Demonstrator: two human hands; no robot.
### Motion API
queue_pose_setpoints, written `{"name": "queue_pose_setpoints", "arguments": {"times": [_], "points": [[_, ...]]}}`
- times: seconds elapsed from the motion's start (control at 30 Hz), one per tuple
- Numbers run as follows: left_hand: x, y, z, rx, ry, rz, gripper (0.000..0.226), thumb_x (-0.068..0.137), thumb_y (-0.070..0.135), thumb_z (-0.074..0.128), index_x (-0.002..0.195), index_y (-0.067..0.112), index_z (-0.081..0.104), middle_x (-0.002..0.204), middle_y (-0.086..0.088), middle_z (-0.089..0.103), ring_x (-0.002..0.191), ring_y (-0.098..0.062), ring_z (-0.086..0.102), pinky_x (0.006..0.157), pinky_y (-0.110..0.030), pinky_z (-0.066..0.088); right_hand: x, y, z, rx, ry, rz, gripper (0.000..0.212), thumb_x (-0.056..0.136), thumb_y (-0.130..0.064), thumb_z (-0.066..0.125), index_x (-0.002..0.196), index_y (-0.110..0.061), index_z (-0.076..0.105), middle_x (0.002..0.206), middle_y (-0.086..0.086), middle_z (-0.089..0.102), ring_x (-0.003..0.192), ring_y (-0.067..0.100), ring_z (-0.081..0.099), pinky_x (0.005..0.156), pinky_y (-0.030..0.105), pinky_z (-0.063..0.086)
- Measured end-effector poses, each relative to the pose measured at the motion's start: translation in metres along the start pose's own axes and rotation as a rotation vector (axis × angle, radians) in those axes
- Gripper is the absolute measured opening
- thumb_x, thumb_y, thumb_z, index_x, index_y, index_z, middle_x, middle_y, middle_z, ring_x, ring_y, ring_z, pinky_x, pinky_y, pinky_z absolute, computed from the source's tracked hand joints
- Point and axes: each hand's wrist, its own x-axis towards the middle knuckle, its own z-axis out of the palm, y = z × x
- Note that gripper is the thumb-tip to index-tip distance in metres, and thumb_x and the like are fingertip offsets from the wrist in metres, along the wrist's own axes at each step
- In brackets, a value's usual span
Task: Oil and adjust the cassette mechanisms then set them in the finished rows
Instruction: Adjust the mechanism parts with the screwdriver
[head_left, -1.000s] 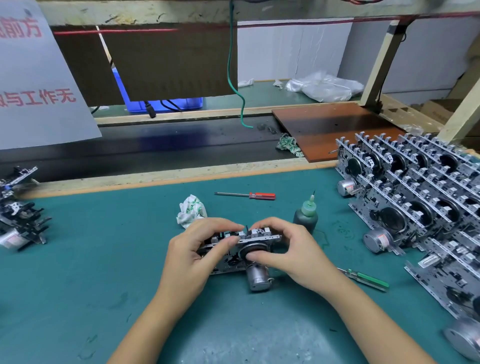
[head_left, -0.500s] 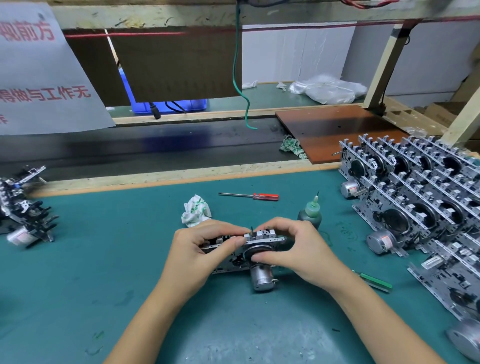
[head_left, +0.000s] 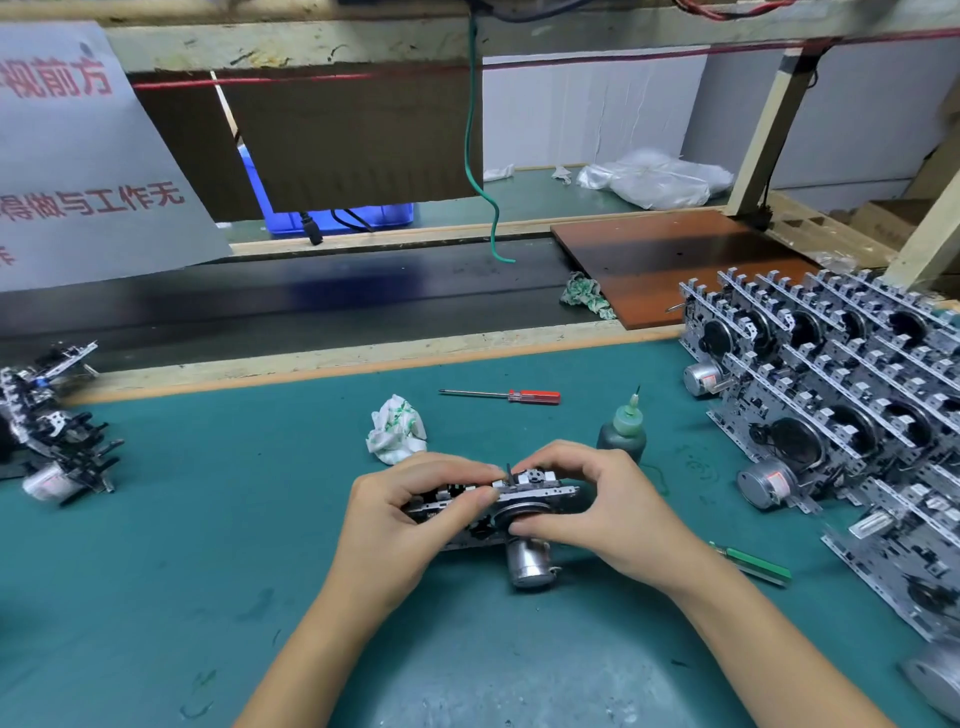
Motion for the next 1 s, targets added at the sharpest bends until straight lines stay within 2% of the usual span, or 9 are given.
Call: {"name": "queue_pose_setpoints", "arguments": {"times": [0.1, 0.23, 0.4, 0.5, 0.57, 0.63, 0.73, 0.87, 1.0], "points": [[0.0, 0.001, 0.0, -0.009, -0.008, -0.002, 0.013, 0.073, 0.025, 0.073, 0.085, 0.03, 0.075, 0.084, 0.013, 0.073, 0.082, -0.005, 0.067, 0.074, -0.012, 0.047, 0.001, 0.001, 0.0, -0.018, 0.011, -0.01, 0.029, 0.064, -0.016, 0.086, 0.081, -0.034, 0.069, 0.083, -0.009, 0.069, 0.079, 0.002, 0.063, 0.075, 0.014, 0.045], [0.002, 0.0, -0.001, -0.015, -0.03, -0.025, 0.019, 0.073, 0.015, 0.07, 0.084, 0.03, 0.075, 0.083, 0.012, 0.073, 0.081, -0.004, 0.067, 0.073, -0.011, 0.046, 0.001, 0.002, 0.0, -0.03, 0.03, 0.016, 0.033, 0.062, -0.018, 0.087, 0.081, -0.04, 0.07, 0.083, -0.01, 0.07, 0.079, 0.005, 0.063, 0.075, 0.016, 0.046], [0.001, 0.001, 0.0, -0.01, -0.002, -0.008, 0.015, 0.072, 0.033, 0.07, 0.086, 0.031, 0.075, 0.084, 0.014, 0.073, 0.082, -0.004, 0.067, 0.074, -0.011, 0.046, 0.001, 0.002, 0.0, -0.027, 0.018, 0.012, 0.031, 0.064, -0.014, 0.086, 0.081, -0.033, 0.069, 0.082, -0.01, 0.07, 0.078, 0.004, 0.064, 0.075, 0.014, 0.045], [0.0, 0.001, 0.001, 0.004, 0.012, -0.001, 0.014, 0.072, 0.029, 0.073, 0.086, 0.031, 0.075, 0.085, 0.014, 0.073, 0.084, -0.004, 0.068, 0.075, -0.011, 0.047, -0.002, 0.004, 0.002, -0.033, 0.045, 0.009, 0.031, 0.065, -0.015, 0.086, 0.085, -0.031, 0.069, 0.086, -0.009, 0.07, 0.083, 0.008, 0.064, 0.078, 0.017, 0.046], [0.0, 0.0, 0.002, 0.011, 0.027, -0.013, 0.012, 0.073, 0.02, 0.073, 0.081, 0.029, 0.077, 0.085, 0.013, 0.074, 0.084, -0.004, 0.068, 0.075, -0.011, 0.047, -0.005, 0.005, 0.004, -0.053, 0.056, -0.029, 0.031, 0.066, -0.024, 0.084, 0.091, -0.033, 0.067, 0.091, -0.012, 0.068, 0.088, 0.005, 0.063, 0.081, 0.016, 0.045], [-0.001, 0.0, 0.001, 0.027, 0.038, -0.032, 0.01, 0.076, 0.021, 0.073, 0.081, 0.028, 0.077, 0.085, 0.012, 0.074, 0.084, -0.003, 0.068, 0.076, -0.011, 0.047, -0.008, 0.006, 0.004, -0.048, 0.068, -0.059, 0.036, 0.066, -0.04, 0.076, 0.101, -0.036, 0.065, 0.098, -0.015, 0.066, 0.096, 0.005, 0.062, 0.085, 0.014, 0.044], [-0.003, 0.005, 0.001, 0.027, 0.084, -0.086, 0.009, 0.073, 0.03, 0.072, 0.081, 0.029, 0.077, 0.081, 0.013, 0.074, 0.078, 0.002, 0.067, 0.071, -0.007, 0.045, -0.009, 0.009, 0.002, 0.048, 0.134, -0.071, 0.035, 0.074, -0.046, 0.063, 0.107, -0.034, 0.063, 0.1, -0.014, 0.067, 0.099, 0.006, 0.061, 0.085, 0.015, 0.046], [-0.001, 0.012, -0.005, 0.02, 0.188, -0.218, 0.012, 0.063, 0.043, 0.071, 0.07, 0.035, 0.077, 0.067, 0.011, 0.072, 0.057, 0.004, 0.054, 0.057, -0.008, 0.04, -0.007, 0.013, 0.004, 0.079, 0.229, -0.031, 0.019, 0.084, -0.04, 0.053, 0.096, -0.033, 0.066, 0.093, -0.014, 0.069, 0.091, 0.005, 0.063, 0.078, 0.015, 0.047], [0.013, 0.01, -0.028, -0.003, 0.23, -0.426, 0.002, 0.069, 0.031, 0.078, 0.067, 0.029, 0.078, 0.07, 0.007, 0.073, 0.057, 0.005, 0.058, 0.054, -0.006, 0.041, -0.008, 0.014, 0.013, 0.075, 0.215, -0.008, 0.02, 0.089, -0.046, 0.053, 0.095, -0.032, 0.065, 0.089, -0.01, 0.07, 0.085, 0.005, 0.063, 0.078, 0.026, 0.051]]}}
